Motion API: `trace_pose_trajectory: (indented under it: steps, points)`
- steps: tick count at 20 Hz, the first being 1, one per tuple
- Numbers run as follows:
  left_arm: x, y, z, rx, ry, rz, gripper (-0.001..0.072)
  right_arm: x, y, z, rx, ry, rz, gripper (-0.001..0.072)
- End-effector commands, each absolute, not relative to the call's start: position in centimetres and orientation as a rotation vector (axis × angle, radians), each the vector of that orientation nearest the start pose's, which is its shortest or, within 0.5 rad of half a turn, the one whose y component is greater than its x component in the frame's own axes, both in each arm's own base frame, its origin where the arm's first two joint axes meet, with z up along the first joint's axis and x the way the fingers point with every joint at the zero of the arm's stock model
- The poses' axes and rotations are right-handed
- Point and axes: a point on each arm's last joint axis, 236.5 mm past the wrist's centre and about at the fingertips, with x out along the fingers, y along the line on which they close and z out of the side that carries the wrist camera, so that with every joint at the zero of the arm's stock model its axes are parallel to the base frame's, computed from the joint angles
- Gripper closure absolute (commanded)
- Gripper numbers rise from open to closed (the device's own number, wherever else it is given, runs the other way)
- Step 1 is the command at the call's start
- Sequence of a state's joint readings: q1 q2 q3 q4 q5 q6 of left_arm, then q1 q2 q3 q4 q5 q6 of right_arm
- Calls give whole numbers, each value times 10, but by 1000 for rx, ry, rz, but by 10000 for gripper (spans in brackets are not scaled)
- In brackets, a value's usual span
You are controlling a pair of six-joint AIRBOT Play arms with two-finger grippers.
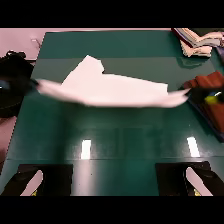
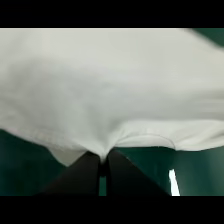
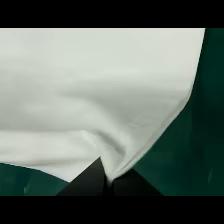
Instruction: Fold the shirts.
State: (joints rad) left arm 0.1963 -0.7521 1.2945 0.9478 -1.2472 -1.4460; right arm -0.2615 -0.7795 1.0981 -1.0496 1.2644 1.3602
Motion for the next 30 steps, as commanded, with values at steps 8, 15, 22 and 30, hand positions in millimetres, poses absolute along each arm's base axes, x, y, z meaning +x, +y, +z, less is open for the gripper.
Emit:
trace_pose_trajectory:
  steps: [8, 15, 22, 30]
  points:
    - [150, -74, 604, -71, -326, -280, 682, 227, 27, 477, 20, 166, 108, 696]
    - [311, -63, 434, -234, 327, -327, 682, 307, 9, 355, 134, 669, 137, 697]
    - [428, -92, 146, -362, 1019, -389, 680, 367, 0, 120, 338, 1316, 162, 696]
    - [516, -93, 38, -440, 1094, -319, 679, 448, -17, 17, 422, 1387, 124, 696]
